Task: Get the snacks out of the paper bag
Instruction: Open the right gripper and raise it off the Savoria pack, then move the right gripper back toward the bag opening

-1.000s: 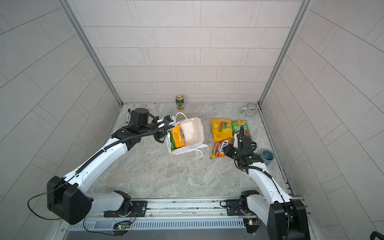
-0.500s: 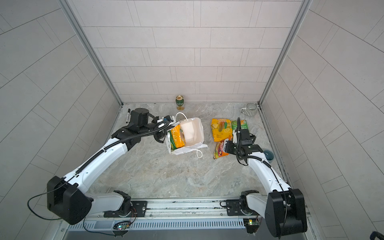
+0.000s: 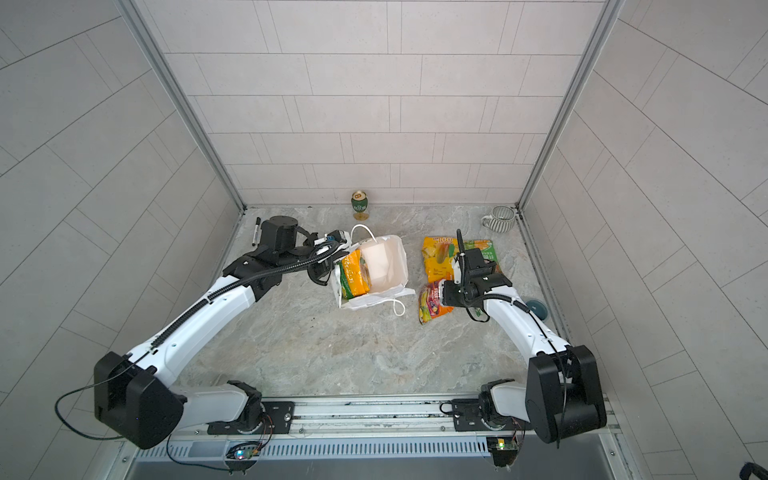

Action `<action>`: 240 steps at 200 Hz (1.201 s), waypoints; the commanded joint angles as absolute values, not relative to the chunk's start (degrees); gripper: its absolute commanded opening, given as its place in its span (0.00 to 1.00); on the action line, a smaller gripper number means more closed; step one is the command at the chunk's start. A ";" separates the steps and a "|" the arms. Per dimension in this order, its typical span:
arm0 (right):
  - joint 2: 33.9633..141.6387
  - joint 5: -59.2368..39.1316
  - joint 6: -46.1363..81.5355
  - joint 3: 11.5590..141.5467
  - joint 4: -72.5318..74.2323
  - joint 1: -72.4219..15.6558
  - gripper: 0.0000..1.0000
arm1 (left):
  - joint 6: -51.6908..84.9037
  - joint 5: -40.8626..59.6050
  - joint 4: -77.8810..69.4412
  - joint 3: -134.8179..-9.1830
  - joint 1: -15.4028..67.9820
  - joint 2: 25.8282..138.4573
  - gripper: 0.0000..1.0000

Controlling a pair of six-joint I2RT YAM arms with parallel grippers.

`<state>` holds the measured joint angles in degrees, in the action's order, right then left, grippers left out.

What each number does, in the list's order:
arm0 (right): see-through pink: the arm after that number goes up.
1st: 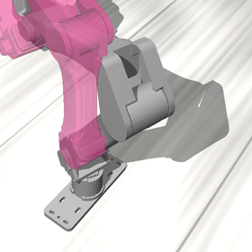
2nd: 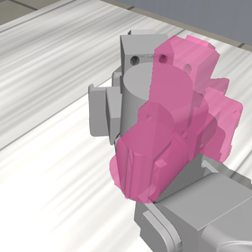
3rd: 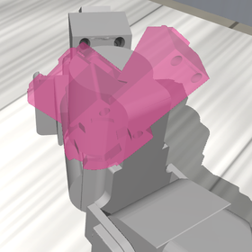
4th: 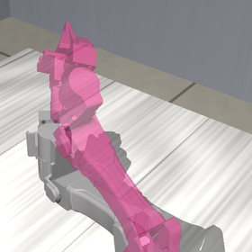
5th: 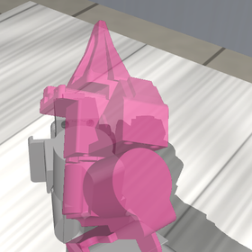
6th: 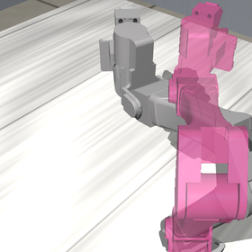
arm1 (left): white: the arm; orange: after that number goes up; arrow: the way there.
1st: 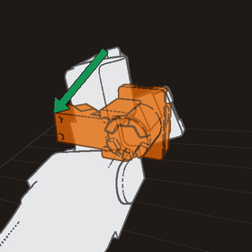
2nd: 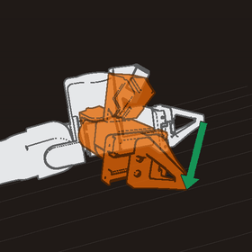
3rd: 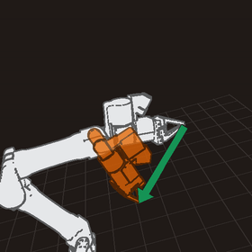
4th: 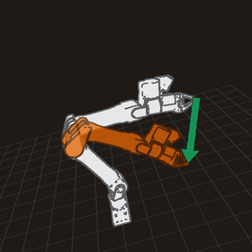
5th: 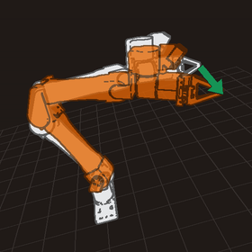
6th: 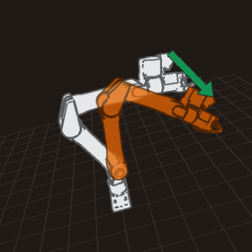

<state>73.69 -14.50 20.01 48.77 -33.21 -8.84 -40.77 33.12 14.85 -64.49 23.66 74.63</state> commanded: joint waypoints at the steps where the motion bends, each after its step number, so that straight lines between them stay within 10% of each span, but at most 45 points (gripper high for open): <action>1: 74.84 -10.32 19.47 50.76 -36.18 -8.74 0.12 | -40.61 34.10 13.28 -63.97 24.06 74.36 0.00; 75: 75.24 -5.30 22.80 52.34 -38.54 -7.84 0.00 | -41.09 34.05 13.36 -63.94 24.08 74.97 0.00; 106: 76.12 -3.74 22.59 52.36 -38.14 -7.85 0.21 | -41.14 33.87 13.45 -63.89 24.06 74.97 0.00; 240: 76.93 -1.64 23.25 55.27 -36.48 -8.64 0.25 | -40.93 33.44 13.27 -63.79 24.08 74.65 0.00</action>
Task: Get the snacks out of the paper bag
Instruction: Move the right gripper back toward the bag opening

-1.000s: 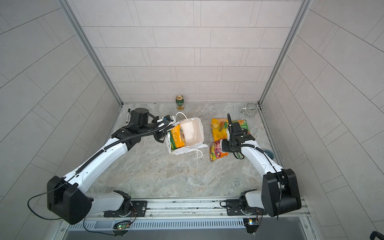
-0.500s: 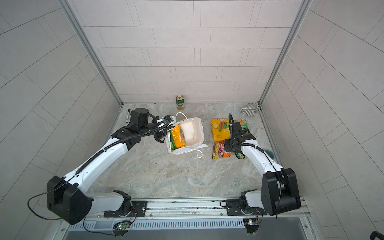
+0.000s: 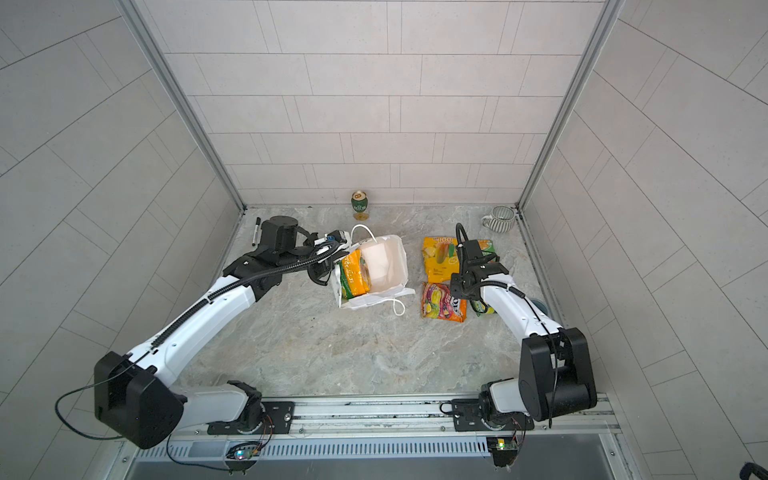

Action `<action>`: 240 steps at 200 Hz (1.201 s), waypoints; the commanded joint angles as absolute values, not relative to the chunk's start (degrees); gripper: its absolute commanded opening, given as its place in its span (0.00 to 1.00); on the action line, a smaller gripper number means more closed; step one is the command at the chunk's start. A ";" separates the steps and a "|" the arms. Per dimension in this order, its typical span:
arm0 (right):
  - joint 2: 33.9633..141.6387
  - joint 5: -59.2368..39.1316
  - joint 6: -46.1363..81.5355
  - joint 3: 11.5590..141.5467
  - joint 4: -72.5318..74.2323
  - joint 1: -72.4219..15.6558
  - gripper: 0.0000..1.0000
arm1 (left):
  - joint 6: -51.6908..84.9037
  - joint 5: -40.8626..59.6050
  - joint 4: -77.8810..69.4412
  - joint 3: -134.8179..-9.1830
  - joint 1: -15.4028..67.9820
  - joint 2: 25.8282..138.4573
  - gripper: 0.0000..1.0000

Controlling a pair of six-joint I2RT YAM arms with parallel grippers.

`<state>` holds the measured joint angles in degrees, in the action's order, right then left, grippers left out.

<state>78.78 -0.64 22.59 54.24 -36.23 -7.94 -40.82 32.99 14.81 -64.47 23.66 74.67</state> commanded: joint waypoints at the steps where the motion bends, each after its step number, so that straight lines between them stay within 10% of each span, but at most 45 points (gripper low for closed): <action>1: 76.79 -1.83 23.27 55.23 -36.52 -8.76 0.25 | -40.90 33.51 13.27 -63.75 24.08 74.63 0.00; 88: 61.79 -12.24 46.92 27.48 -12.78 -16.31 0.23 | -40.69 33.87 12.84 -63.84 24.08 74.96 0.00; 240: 61.50 -3.16 47.97 25.84 -11.37 -13.37 0.31 | -40.74 33.83 13.27 -63.73 24.07 74.52 0.00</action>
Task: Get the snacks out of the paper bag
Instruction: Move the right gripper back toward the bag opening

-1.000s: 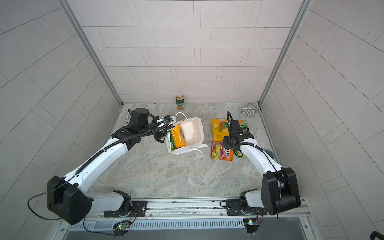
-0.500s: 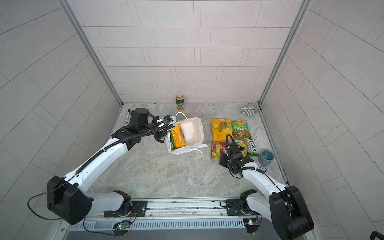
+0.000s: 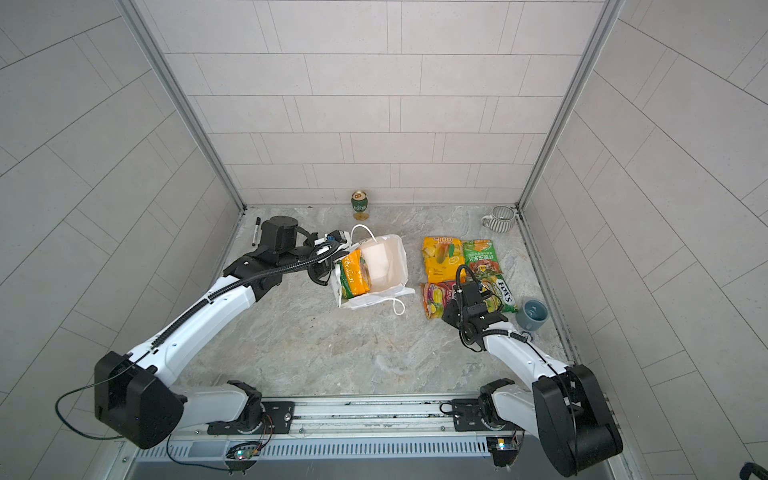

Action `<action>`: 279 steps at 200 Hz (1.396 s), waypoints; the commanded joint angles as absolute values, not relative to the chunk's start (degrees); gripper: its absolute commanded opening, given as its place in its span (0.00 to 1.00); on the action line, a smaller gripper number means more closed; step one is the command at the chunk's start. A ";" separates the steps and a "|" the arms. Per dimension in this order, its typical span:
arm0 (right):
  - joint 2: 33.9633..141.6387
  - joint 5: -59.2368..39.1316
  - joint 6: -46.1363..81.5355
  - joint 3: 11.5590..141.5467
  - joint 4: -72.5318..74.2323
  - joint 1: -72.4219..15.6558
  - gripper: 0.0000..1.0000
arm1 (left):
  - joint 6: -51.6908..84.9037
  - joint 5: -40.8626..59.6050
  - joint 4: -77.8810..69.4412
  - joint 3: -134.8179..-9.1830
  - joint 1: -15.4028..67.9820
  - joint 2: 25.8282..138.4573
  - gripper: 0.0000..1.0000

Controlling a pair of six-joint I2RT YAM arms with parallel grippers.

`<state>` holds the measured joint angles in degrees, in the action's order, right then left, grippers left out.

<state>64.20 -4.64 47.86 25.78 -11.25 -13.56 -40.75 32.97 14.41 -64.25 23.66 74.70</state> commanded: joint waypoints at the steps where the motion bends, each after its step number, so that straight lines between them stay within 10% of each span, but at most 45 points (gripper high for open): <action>1: 61.38 -3.29 47.98 25.88 -11.44 -13.36 0.31 | -40.76 33.79 13.27 -63.73 24.08 74.57 0.00; 56: 53.47 -1.27 40.51 29.24 -11.03 -19.64 0.28 | -40.70 34.09 13.21 -63.95 24.08 74.63 0.00; 120: 74.94 -0.31 34.64 43.37 -14.08 -31.30 0.24 | -40.35 34.63 12.88 -63.77 24.08 74.09 0.00; 279: 87.63 1.20 37.36 45.87 -14.17 -28.03 0.23 | -41.05 33.59 13.27 -63.39 24.08 73.89 0.00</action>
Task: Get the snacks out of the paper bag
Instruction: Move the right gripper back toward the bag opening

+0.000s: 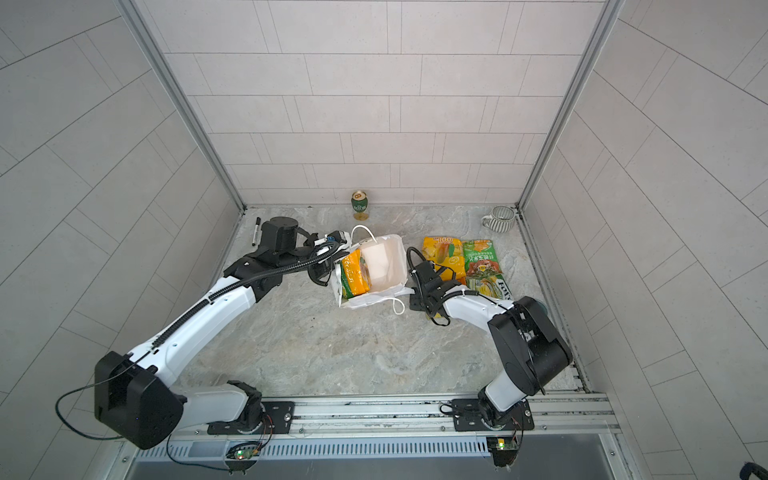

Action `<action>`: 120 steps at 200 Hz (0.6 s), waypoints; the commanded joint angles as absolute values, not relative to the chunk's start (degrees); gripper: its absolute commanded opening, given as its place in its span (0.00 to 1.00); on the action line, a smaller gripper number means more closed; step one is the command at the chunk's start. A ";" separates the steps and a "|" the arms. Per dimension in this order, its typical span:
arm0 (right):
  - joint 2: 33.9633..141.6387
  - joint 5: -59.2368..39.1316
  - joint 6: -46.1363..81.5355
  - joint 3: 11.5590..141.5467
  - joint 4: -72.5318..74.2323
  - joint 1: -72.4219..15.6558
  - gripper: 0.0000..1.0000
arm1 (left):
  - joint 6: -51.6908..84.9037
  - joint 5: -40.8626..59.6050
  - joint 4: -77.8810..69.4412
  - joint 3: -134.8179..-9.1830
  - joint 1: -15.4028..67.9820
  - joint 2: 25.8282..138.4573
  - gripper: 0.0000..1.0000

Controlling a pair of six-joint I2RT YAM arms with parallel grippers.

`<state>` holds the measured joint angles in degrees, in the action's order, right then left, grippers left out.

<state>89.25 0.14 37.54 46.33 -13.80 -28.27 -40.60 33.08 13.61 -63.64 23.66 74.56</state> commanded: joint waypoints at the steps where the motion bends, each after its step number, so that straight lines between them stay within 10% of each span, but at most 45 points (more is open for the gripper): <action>1: 87.67 1.09 37.27 45.92 -14.16 -28.03 0.23 | -41.04 33.58 13.27 -63.38 24.04 73.90 0.00; 120: 90.26 3.63 37.54 47.52 -14.33 -26.38 0.24 | -41.09 33.98 13.65 -63.43 24.08 73.57 0.00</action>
